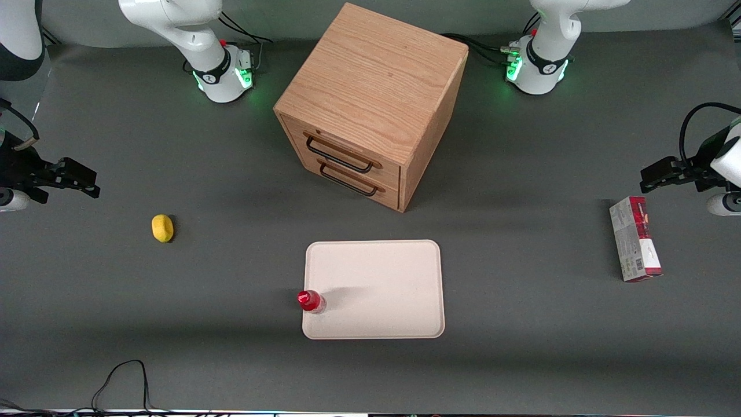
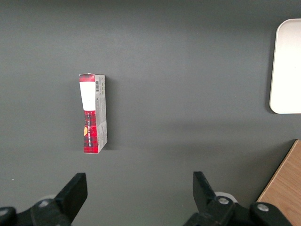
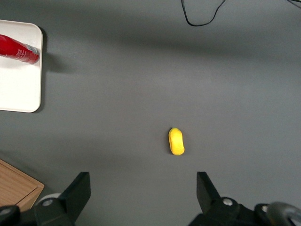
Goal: Place coke bottle on tray
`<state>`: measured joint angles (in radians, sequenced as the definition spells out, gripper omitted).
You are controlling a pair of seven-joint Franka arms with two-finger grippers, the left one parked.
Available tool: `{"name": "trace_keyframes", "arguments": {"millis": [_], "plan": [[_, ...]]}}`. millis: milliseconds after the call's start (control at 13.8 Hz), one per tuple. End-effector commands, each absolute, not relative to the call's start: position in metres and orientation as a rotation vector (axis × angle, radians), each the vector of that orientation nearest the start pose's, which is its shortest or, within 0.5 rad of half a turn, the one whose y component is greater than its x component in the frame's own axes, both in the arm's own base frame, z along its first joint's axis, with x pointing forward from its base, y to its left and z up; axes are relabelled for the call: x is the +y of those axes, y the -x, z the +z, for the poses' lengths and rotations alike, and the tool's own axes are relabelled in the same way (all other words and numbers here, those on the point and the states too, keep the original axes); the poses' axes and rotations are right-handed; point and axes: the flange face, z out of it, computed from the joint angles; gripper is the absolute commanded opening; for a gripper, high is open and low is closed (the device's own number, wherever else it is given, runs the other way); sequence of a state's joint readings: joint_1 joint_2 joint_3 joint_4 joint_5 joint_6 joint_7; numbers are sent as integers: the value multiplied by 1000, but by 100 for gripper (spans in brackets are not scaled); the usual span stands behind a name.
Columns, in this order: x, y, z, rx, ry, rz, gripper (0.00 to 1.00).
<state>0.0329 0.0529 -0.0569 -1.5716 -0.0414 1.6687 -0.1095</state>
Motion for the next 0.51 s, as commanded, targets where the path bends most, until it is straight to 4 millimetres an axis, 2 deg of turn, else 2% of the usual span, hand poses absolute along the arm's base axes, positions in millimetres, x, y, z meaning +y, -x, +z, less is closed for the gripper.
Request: {"name": "trace_keyframes", "arguments": {"millis": [0, 434], "plan": [[-16, -572, 607, -103, 3174, -56, 100], [-13, -565, 601, -45, 3167, 45, 100]]}}
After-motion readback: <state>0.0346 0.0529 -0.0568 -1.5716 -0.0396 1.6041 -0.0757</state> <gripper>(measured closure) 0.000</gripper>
